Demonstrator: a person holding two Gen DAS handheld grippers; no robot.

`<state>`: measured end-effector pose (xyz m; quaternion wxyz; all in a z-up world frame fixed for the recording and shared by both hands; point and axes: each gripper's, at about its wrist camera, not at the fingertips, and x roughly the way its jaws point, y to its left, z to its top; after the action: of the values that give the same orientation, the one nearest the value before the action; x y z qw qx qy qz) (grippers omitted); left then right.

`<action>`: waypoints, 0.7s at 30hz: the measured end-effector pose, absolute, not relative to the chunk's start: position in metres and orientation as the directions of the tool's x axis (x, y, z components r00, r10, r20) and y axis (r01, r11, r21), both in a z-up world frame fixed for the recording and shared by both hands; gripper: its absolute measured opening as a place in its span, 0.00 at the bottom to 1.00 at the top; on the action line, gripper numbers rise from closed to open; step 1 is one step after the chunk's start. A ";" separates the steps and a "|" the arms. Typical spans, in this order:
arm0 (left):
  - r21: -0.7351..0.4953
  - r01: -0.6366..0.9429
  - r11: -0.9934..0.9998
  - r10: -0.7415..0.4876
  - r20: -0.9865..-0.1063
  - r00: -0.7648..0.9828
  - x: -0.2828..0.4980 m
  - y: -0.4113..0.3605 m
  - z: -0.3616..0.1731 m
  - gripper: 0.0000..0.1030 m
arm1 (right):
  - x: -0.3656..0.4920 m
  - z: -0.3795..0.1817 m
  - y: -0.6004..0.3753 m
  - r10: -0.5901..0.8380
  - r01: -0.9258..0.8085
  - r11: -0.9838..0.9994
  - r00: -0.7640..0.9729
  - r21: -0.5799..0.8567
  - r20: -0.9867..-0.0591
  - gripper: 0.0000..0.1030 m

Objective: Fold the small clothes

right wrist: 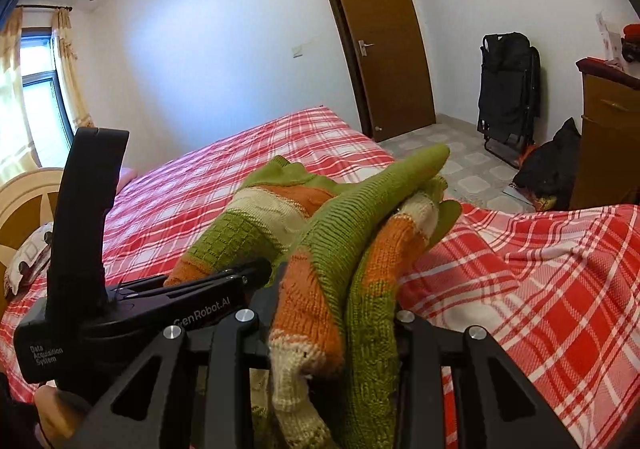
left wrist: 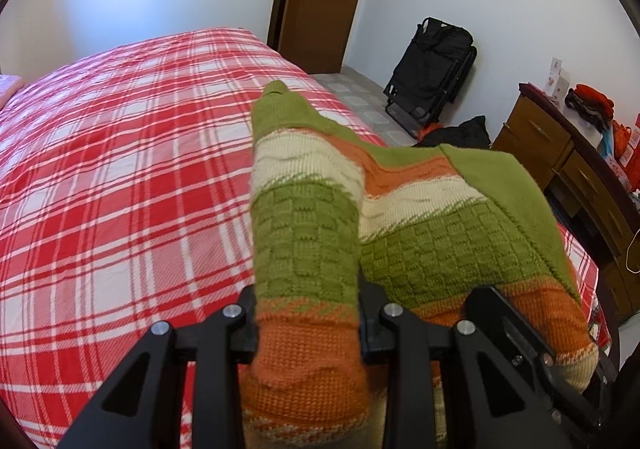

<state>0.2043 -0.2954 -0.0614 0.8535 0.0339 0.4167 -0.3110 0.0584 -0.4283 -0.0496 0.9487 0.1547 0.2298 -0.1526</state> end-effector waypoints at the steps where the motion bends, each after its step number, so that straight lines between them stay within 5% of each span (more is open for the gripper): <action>1: -0.201 0.561 0.803 -0.504 -0.730 0.461 0.205 -0.297 -0.061 0.32 | 0.060 -0.050 -0.430 -0.218 0.360 0.906 0.849 0.223 -0.481 0.32; 21: -0.111 0.552 0.826 -0.424 -0.768 0.480 0.235 -0.321 -0.092 0.32 | 0.092 -0.100 -0.464 -0.193 0.417 0.843 0.825 0.341 -0.531 0.32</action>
<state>0.2354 -0.3209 -0.0917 0.8569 0.0760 0.4231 -0.2847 0.0918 -0.4639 -0.1003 0.9279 0.2271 0.2459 -0.1643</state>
